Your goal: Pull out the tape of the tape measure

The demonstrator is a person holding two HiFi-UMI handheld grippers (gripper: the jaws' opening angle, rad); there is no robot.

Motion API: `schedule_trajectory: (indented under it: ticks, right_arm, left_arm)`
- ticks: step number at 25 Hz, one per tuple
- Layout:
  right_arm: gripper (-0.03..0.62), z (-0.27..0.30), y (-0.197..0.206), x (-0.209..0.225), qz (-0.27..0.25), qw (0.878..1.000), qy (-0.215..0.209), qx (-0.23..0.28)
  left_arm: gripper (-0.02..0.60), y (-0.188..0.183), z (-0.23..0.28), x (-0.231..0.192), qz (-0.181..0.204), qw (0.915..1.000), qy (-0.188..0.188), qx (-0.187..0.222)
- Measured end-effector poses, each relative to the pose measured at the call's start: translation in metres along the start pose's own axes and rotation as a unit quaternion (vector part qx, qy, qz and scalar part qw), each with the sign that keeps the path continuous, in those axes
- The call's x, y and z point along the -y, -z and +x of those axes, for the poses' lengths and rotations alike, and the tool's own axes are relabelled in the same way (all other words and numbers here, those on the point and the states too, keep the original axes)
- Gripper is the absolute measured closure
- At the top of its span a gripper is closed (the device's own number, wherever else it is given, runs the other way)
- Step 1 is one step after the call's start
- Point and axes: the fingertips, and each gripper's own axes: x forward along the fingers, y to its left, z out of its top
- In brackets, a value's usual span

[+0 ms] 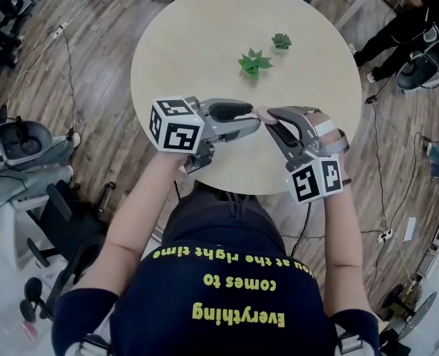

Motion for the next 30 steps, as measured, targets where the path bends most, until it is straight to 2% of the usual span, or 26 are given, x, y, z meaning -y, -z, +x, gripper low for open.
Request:
schedule_trajectory:
  ticks: [4, 13, 16, 30]
  right_arm:
    - [0.511, -0.003, 0.001, 0.001, 0.003, 1.000, 0.000, 0.002]
    - [0.511, -0.003, -0.006, -0.009, -0.006, 1.000, -0.008, 0.004]
    - [0.511, -0.005, -0.007, -0.010, -0.006, 1.000, -0.010, 0.007]
    - [0.511, -0.005, -0.009, -0.013, -0.016, 1.000, -0.009, -0.001]
  left_arm:
    - [0.450, 0.001, -0.004, -0.001, 0.000, 0.9999, 0.001, 0.015]
    - [0.511, 0.006, -0.007, 0.002, -0.019, 0.9992, 0.021, 0.026]
    - [0.569, 0.007, -0.008, 0.002, -0.018, 0.9994, 0.021, 0.022]
    - [0.574, 0.013, -0.013, 0.000, -0.024, 0.9989, 0.025, -0.032]
